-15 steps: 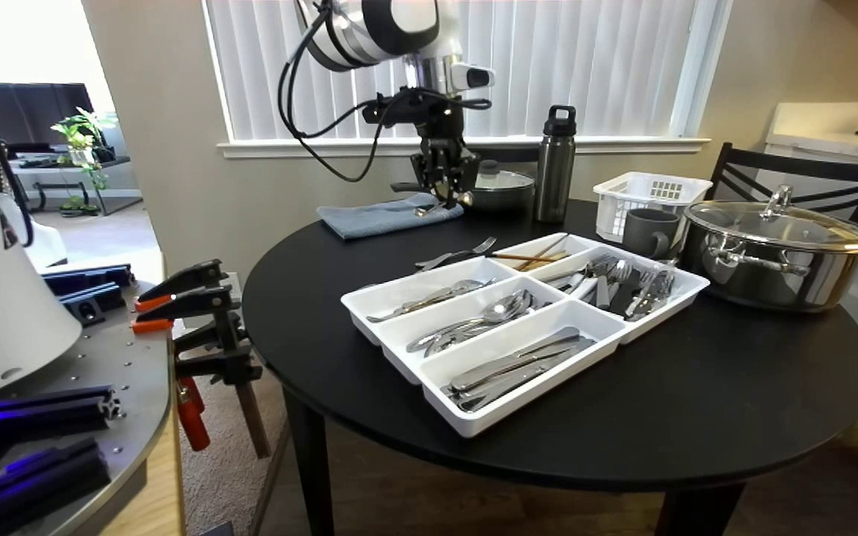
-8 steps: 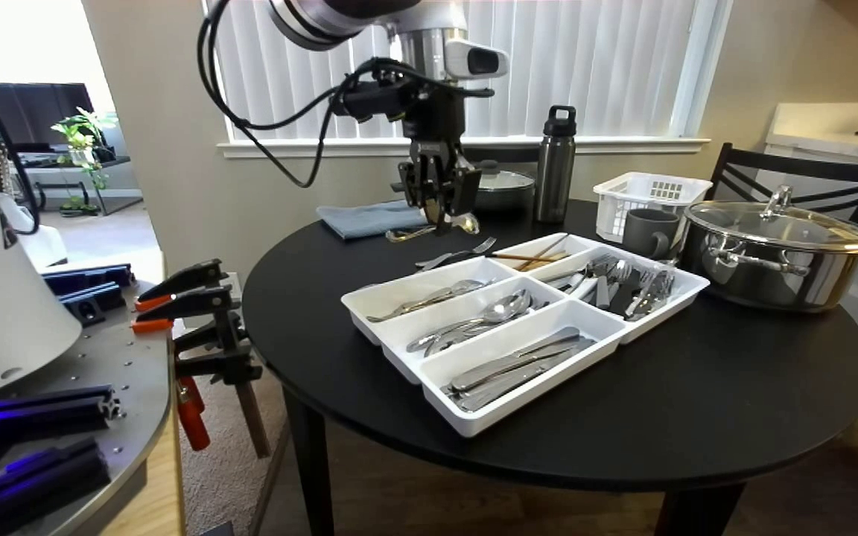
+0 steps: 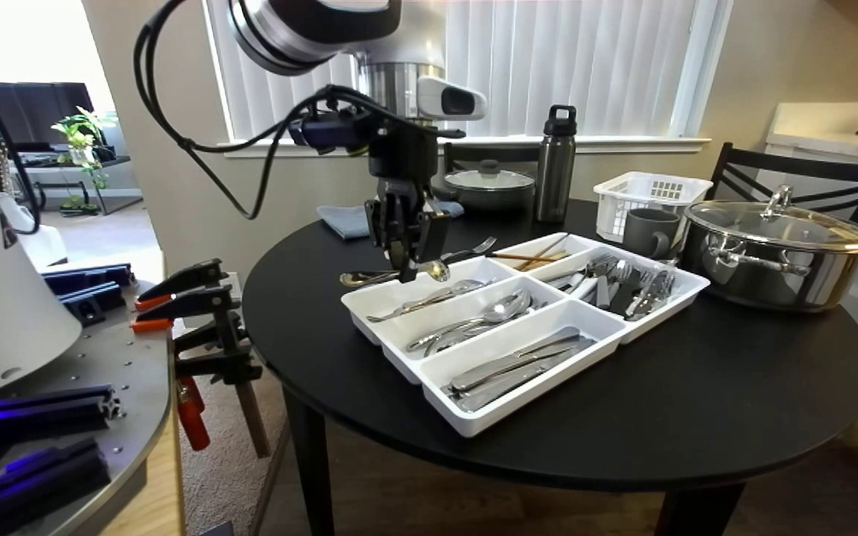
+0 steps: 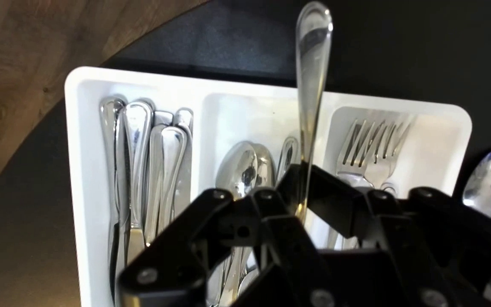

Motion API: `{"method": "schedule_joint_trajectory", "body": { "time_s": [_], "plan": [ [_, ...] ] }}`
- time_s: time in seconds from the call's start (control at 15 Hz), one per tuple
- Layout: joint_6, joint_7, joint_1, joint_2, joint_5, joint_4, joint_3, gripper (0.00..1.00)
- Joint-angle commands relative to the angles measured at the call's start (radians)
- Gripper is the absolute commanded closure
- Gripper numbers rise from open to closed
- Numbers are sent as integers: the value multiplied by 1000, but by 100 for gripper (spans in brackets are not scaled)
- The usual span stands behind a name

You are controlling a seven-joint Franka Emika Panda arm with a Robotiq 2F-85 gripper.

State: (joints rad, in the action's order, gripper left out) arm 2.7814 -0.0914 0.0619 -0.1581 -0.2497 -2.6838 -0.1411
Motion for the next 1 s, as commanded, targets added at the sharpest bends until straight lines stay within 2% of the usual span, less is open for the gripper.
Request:
{"method": "schedule_joint_trajectory", "body": {
  "time_s": [0.0, 0.2, 0.33, 0.6, 0.73, 0.8, 0.87, 0.93],
  "plan": [
    [57, 49, -7, -76, -73, 33, -32, 98],
    [116, 135, -44, -164, -185, 92, -115, 98],
    [161, 166, -70, -221, -203, 134, -159, 98],
    [227, 177, -126, -309, -148, 202, -185, 98],
    [224, 176, -130, -336, -99, 227, -157, 98],
    [182, 175, -129, -342, -65, 239, -132, 65],
    [170, 160, -122, -340, -40, 243, -109, 64],
    [163, 134, -94, -323, -4, 232, -57, 59]
  ]
}}
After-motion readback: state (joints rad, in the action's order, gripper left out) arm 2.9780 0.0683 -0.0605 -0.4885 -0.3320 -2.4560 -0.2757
